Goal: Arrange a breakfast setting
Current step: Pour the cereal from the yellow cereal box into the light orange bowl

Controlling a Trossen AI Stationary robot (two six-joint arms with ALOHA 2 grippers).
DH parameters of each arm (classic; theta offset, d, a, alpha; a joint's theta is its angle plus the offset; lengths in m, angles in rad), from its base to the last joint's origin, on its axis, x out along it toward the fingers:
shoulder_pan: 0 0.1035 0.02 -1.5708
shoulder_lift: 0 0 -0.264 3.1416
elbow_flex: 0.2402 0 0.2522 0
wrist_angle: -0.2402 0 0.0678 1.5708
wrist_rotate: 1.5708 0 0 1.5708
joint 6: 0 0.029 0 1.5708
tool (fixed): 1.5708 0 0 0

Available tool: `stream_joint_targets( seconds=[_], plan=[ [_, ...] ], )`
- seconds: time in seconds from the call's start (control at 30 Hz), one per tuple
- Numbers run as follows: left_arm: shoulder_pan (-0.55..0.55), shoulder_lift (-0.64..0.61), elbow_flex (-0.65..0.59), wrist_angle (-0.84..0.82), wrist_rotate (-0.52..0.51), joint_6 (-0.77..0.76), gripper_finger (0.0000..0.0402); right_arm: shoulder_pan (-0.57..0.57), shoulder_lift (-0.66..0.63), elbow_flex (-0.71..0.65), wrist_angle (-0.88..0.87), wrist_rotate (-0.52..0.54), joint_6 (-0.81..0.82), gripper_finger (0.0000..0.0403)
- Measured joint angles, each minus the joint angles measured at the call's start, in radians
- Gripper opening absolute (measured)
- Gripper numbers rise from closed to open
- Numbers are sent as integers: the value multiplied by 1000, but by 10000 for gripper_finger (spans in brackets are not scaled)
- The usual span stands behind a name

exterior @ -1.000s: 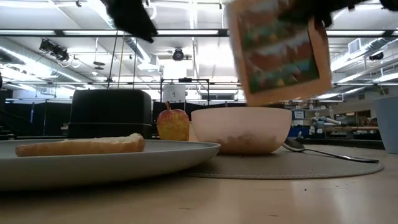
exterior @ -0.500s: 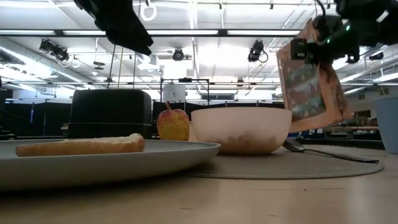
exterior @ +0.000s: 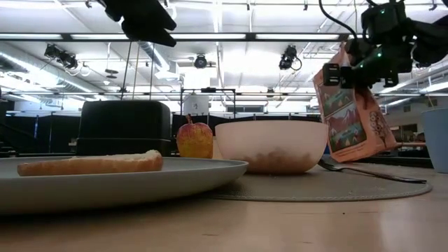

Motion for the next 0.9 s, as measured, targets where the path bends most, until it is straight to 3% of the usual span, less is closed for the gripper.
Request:
stream_joint_targets(
  seconds=[0.17, 0.33, 0.43, 0.67, 0.9],
  plan=[
    [0, 0, 0, -6, 0, 0, 318, 39, -10, 11, -30, 3, -67, 131],
    [0, 0, 0, -7, 0, 2, 318, 127, -33, 85, -169, 153, -111, 189],
    [0, 0, 0, -6, 0, 0, 318, 191, -46, 134, -304, 189, -84, 212],
    [0, 0, 0, -5, 0, -9, 318, 290, -73, 195, -378, 213, -5, 239],
    [0, 0, 0, -5, 0, -27, 318, 356, -108, 262, -333, 291, -168, 243]
  ],
)
